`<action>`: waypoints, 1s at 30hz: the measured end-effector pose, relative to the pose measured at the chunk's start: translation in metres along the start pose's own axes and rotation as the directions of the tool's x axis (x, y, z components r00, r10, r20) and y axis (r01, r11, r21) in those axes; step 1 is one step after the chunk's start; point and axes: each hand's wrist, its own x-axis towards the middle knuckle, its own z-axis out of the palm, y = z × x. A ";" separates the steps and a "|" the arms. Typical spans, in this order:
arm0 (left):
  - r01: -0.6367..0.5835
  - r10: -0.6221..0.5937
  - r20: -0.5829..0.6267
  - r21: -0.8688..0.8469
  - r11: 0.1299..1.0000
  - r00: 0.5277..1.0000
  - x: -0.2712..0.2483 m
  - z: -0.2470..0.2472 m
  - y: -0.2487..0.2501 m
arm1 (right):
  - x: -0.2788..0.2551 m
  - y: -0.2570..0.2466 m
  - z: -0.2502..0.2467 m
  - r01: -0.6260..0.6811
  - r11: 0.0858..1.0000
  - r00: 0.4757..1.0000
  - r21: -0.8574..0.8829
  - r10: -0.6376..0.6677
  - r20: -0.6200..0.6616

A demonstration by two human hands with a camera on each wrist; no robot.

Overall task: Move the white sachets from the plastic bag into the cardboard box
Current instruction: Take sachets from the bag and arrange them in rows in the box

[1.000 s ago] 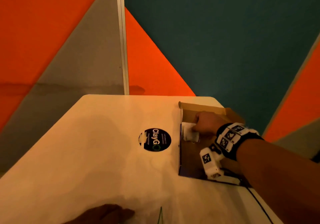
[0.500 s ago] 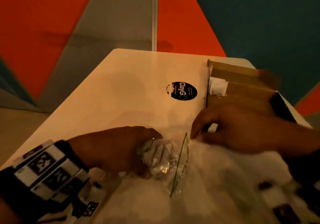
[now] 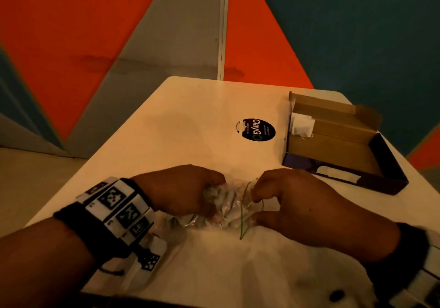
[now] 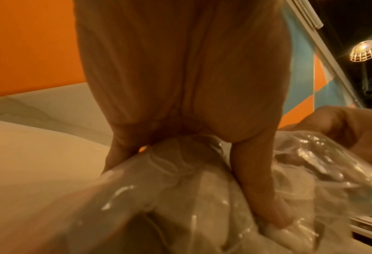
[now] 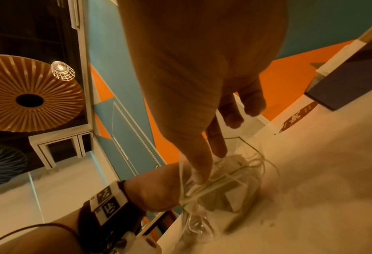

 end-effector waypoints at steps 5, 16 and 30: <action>0.014 -0.014 -0.003 -0.010 1.000 1.000 0.000 0.000 0.001 | -0.001 -0.001 0.008 0.049 0.988 0.997 -0.145 -0.058 -0.059; 0.017 -0.017 0.003 -0.014 1.000 1.000 0.003 0.002 -0.001 | -0.007 0.005 0.019 0.265 0.946 0.939 -0.185 -0.297 -0.174; 0.040 -0.040 -0.011 -0.028 0.999 0.999 0.002 0.002 -0.001 | -0.027 0.018 0.019 0.123 0.989 0.979 -0.079 -0.135 -0.156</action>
